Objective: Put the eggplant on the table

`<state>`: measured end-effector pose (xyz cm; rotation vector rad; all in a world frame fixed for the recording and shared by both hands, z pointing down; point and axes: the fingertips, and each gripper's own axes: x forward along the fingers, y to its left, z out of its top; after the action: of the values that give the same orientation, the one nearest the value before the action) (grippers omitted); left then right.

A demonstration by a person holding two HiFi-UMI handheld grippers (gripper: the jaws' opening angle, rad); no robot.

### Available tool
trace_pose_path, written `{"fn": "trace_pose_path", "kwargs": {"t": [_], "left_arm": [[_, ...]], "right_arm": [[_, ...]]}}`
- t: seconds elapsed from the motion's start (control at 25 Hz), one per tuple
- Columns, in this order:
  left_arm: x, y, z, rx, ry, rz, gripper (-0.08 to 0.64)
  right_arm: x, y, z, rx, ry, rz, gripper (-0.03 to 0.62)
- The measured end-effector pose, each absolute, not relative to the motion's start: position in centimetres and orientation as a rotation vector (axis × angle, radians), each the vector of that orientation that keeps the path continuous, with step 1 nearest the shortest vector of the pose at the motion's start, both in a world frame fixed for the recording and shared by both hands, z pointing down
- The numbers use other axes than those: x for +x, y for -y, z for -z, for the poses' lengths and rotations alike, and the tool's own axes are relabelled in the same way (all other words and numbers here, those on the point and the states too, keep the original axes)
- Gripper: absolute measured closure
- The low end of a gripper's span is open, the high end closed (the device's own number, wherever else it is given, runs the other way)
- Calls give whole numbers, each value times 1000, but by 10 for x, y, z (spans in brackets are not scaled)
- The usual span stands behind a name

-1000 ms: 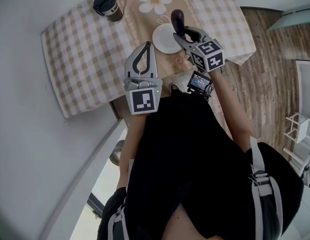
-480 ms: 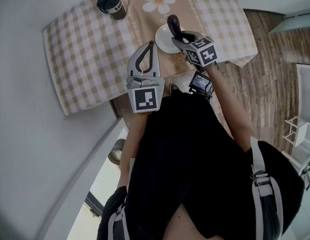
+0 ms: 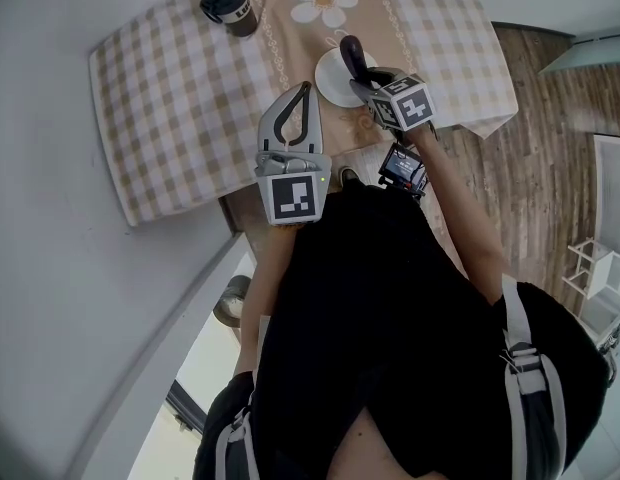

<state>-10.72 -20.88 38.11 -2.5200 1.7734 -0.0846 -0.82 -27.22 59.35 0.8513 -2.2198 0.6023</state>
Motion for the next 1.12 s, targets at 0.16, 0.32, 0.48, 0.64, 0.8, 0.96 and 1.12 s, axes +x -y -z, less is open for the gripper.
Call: {"fn": "trace_pose_path", "kwargs": {"t": [0.16, 0.32, 0.48, 0.64, 0.8, 0.96, 1.12], "left_arm": [[-107, 210, -381, -2516, -1776, 77, 557], [-106, 209, -380, -2518, -1778, 81, 557], [-106, 207, -380, -2512, -1774, 83, 557], [-107, 206, -378, -2506, -1778, 78, 557], [-110, 206, -378, -2500, -1787, 82, 557], [-109, 205, -379, -2500, -1789, 92, 557], [-110, 205, -378, -2500, -1794, 91, 557]], "right_arm": [[-5, 272, -602, 835, 2179, -626, 428], [-3, 268, -612, 808, 2148, -648, 428], [-3, 270, -619, 801, 2133, -643, 428], [-3, 271, -626, 794, 2119, -633, 428], [-6, 271, -630, 787, 2119, -641, 428], [-6, 272, -631, 798, 2118, -635, 428], [-7, 273, -634, 806, 2112, -643, 428]]}}
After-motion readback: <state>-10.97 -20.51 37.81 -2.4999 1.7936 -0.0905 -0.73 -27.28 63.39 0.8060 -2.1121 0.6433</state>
